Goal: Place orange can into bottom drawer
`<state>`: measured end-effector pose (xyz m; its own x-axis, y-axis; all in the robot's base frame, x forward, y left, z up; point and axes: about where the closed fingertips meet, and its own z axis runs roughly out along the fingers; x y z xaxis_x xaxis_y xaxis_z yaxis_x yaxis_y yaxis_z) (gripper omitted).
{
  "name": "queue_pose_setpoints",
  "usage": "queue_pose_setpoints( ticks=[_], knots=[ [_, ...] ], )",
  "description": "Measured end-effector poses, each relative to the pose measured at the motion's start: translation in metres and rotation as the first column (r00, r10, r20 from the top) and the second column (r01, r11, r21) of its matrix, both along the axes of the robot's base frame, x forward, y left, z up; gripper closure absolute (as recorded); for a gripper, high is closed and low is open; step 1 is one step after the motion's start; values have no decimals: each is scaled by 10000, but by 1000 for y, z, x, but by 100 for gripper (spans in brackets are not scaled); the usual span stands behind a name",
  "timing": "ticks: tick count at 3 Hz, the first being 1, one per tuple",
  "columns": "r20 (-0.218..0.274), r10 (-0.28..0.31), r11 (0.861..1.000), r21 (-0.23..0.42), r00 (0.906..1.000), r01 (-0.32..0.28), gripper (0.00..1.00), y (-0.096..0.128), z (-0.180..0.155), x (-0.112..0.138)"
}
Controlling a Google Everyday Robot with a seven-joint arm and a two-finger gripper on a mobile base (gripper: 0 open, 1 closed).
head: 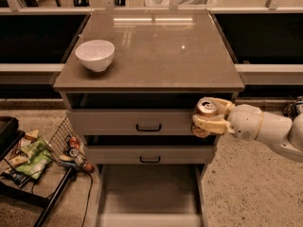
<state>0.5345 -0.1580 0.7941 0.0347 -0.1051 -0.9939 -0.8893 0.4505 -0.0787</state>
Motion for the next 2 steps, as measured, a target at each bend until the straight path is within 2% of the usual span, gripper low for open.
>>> queue_pose_setpoints(
  ticks=[1,2],
  knots=[
    [2,37,10000,-32,10000,-37,100,2,0,1],
    [-244,192,9998,-35,9995,-193,100,7,-31,-12]
  ],
)
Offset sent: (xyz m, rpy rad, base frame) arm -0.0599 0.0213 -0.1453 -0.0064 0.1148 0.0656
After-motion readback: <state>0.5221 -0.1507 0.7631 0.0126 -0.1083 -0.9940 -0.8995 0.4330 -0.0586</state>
